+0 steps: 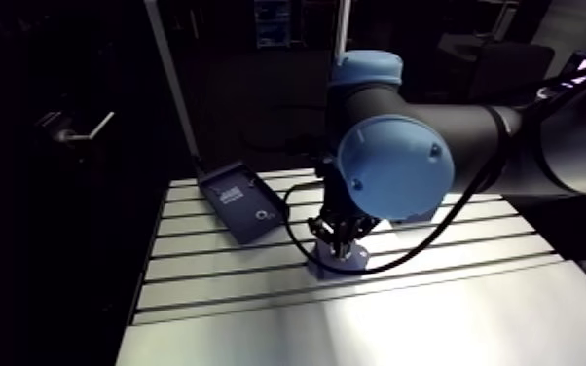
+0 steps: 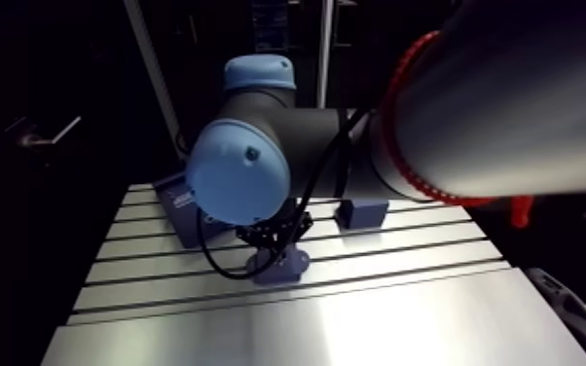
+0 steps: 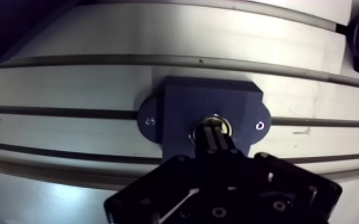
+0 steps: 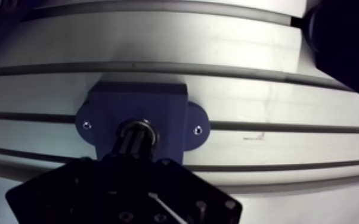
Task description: Pick up the bearing and press it into the housing until flush.
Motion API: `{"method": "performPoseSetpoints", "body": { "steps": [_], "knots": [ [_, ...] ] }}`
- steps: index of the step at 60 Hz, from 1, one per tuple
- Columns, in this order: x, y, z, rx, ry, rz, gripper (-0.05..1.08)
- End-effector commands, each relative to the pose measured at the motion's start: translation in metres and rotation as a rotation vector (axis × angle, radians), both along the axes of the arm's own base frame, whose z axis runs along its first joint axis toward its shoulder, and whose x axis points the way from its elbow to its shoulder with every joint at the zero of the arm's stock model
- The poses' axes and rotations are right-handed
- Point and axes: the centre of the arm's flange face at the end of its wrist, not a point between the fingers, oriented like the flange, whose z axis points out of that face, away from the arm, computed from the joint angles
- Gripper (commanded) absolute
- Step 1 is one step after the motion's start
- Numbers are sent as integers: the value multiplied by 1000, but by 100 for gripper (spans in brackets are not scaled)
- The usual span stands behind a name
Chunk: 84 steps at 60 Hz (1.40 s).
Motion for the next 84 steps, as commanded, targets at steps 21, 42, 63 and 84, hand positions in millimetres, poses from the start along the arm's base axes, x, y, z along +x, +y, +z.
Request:
{"method": "performPoseSetpoints", "body": {
  "steps": [21, 42, 63, 84],
  "knots": [
    [-1, 2, 75, 27, -7, 5, 1],
    [-12, -1, 240, 45, -71, -49, 0],
    [-20, -1, 305, 42, -13, -58, 0],
    [-23, 0, 308, 46, -2, -52, 0]
  ]
}}
